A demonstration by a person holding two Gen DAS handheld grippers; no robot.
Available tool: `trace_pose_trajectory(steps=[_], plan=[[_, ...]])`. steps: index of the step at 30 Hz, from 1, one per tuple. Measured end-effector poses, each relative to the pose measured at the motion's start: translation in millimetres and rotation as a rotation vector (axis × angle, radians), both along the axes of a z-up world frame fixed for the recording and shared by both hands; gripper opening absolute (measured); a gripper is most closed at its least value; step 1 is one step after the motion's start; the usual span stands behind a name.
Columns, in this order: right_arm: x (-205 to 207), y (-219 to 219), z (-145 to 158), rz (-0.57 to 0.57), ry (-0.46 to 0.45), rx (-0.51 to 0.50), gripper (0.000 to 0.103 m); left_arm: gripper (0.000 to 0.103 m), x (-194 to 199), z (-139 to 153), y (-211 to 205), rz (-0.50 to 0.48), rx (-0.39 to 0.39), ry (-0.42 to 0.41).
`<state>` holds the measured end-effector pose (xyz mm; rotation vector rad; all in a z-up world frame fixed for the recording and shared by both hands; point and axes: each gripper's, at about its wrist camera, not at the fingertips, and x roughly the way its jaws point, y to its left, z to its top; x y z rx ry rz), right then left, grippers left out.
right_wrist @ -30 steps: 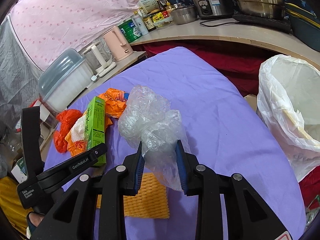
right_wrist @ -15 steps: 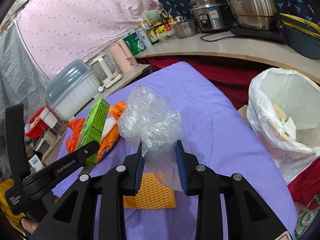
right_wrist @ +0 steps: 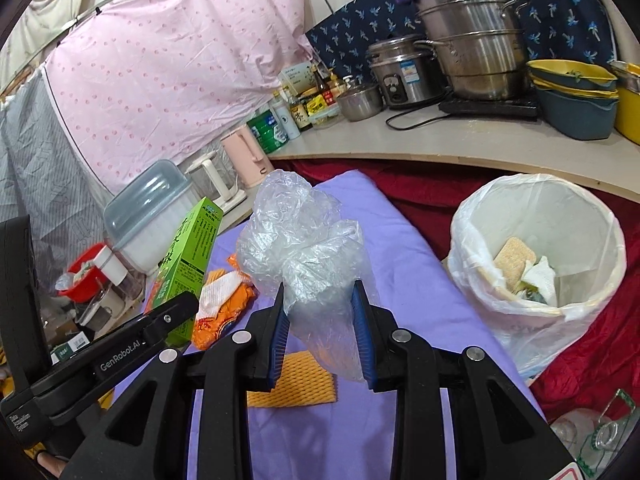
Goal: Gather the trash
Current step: 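Carry the plastic bag in the right gripper while the left carries the green box to the bin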
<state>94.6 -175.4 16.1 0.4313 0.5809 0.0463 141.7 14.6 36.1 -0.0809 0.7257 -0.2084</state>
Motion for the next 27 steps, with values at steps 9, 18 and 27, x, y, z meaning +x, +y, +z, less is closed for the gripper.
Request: trace_pose_trajectory(steps=[9,18,27], plan=[[-32.7,-44.6,9.5,-0.083,-0.031,0.009,0.029,0.038,-26.0,11.7,-41.0,-0.074,0.018,-0.022],[-63.3,-102.2,0.2,-0.185,-0.029,0.036,0.029,0.038,-43.6,10.6,-99.2,-0.173,0.045,-0.021],[-80.8,-154.2,-13.0,-0.272,-0.014,0.062,0.029,0.038,-50.2,3.0,-161.8,-0.267,0.080,-0.015]])
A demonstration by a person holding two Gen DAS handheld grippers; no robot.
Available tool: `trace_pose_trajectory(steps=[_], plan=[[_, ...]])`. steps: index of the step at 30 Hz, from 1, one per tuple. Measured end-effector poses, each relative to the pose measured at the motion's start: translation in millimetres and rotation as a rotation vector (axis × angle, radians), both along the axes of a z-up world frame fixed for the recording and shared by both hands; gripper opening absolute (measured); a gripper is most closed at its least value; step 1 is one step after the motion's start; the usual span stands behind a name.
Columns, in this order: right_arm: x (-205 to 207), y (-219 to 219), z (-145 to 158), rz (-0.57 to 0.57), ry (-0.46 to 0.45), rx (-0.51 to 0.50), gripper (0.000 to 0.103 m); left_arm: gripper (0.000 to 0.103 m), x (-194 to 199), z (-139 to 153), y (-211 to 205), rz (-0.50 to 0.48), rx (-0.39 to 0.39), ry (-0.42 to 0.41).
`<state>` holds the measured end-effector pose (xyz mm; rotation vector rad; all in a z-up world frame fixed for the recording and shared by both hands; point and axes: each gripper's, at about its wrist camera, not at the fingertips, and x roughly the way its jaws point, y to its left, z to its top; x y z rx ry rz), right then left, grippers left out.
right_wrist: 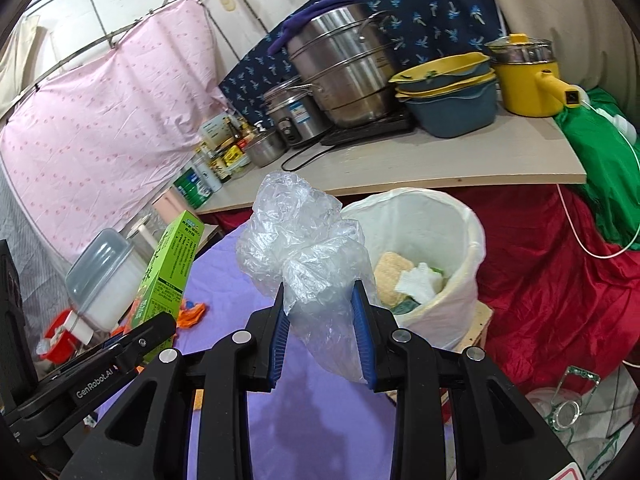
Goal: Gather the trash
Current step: 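Carry the plastic bag in the right gripper while the left carries the green box to the bin, then open the left gripper to drop the green box while the right drops the plastic bag into the bin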
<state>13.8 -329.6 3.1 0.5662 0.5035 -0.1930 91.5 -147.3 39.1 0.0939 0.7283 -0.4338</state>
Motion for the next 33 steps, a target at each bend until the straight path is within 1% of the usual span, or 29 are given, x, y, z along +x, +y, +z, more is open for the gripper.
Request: trace_pose_trajectory(steps=[9,19,26,28,31,33], plan=[[-3.3,-43.3,-16.2,-0.057,0.020,0.028,0.029,0.038,4.8,-14.9,-54.3,-0.068,0.026,0.030],[2.4,-70.2,-37.5,-0.088,0.047,0.055,0.029,0.038,27.4,-37.2,-98.7,-0.105,0.063,0.076],[11.9,-76.2,-47.2,-0.097,0.068,0.056,0.029,0.038,45.1,-53.5,-113.5,-0.107,0.070,0.114],[15.5,-77.9,-48.6,-0.096,0.071,0.058,0.029,0.038,49.5,-56.3,-115.4,-0.102,0.071,0.114],[22.3,-78.8,-49.1,-0.094,0.073,0.054,0.029,0.040,56.2,-58.5,-115.9,-0.093,0.067,0.114],[27.1,-79.2,-48.9,-0.090,0.074,0.050,0.029,0.042,61.3,-59.6,-115.1,-0.085,0.066,0.118]])
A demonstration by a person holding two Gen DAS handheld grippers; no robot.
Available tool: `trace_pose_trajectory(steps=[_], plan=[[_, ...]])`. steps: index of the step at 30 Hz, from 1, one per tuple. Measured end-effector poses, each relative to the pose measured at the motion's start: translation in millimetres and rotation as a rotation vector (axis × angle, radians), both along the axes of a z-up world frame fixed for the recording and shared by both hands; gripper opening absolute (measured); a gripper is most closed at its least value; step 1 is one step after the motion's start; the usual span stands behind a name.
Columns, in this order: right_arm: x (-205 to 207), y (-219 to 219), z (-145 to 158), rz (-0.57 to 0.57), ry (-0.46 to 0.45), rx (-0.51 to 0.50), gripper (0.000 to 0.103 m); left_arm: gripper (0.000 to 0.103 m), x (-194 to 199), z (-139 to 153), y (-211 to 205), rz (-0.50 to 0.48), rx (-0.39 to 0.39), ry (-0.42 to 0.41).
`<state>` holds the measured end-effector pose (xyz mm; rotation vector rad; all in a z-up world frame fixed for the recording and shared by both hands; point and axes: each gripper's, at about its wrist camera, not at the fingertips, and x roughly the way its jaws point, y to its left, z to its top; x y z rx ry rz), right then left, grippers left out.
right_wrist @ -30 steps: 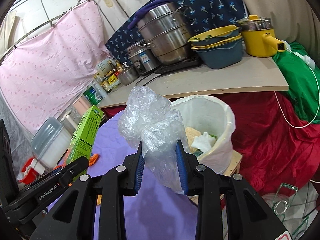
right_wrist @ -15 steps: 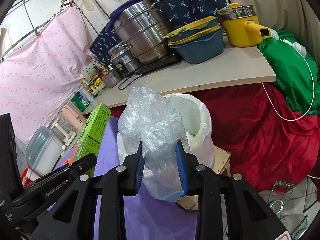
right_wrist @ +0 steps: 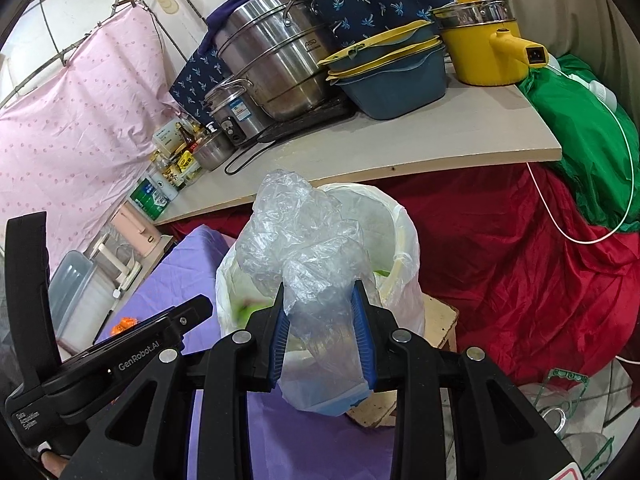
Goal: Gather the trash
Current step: 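Open the left gripper to drop the green box while the right drops the plastic bag into the bin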
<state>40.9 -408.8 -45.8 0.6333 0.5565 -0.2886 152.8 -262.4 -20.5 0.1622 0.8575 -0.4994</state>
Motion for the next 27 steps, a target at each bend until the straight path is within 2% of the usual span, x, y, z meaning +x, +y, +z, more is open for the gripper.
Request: trace_pose_trajectory(steps=[5,21,25,27], plan=[[11.2,0.3,2.1,0.012,0.004,-0.013,0.029,0.054,8.5,4.0,15.0,0.036,-0.025,-0.008],[53.4,13.1,-0.4,0.052,0.028,-0.050,0.033,0.058,19.2,10.2,72.6,0.148,-0.032,-0.031],[62.0,14.8,-1.5,0.048,0.035,-0.056,0.039,0.060,20.3,7.4,79.6,0.164,-0.032,-0.030],[65.1,15.3,-0.7,0.050,0.035,-0.060,0.046,0.060,19.9,5.5,81.6,0.166,-0.030,-0.029]])
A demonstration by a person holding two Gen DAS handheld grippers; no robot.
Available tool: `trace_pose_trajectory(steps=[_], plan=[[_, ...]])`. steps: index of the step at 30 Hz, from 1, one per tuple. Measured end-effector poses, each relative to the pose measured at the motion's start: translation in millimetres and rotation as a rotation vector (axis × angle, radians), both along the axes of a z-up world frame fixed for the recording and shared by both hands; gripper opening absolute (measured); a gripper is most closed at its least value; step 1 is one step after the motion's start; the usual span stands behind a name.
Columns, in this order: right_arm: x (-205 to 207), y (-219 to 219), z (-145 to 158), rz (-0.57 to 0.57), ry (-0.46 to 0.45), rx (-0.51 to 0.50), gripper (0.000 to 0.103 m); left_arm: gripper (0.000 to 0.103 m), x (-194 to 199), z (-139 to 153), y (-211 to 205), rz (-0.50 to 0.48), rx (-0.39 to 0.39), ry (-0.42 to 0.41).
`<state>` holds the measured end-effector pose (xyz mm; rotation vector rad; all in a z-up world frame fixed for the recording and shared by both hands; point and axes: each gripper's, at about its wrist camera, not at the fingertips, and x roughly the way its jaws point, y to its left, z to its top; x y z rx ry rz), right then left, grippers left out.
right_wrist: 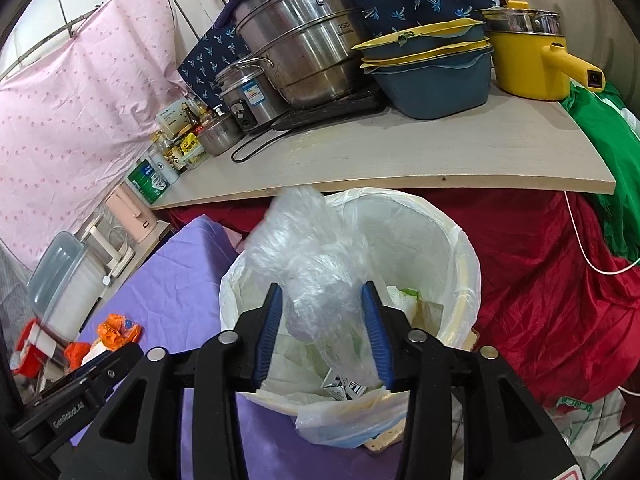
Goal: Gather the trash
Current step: 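Open the left gripper to drop the green box while the right drops the plastic bag into the bin, then move both open grippers back over the table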
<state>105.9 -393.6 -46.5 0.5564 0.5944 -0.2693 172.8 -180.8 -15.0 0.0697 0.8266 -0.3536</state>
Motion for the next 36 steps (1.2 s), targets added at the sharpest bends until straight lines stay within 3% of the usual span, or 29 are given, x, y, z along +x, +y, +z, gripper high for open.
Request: trace_pose_trajectory(steps=[1,4,18,36], plan=[[1.6,0.8,0.9,-0.001,-0.002,-0.004,0.052,0.061,-0.1,-1.0,0.7,0.001,0.003,0.000],[6.0,3.8,3.9,0.004,-0.004,-0.019,0.053,0.069,-0.7,-1.8,4.5,0.012,0.002,-0.006],[-6.8,36.9,18.3,0.055,-0.033,-0.016,0.057,0.070,-10.0,3.5,29.9,0.047,-0.011,-0.020],[-18.8,130.1,28.8,0.204,-0.036,-0.020,0.057,0.071,-27.8,0.0,134.2,0.191,-0.028,-0.002]])
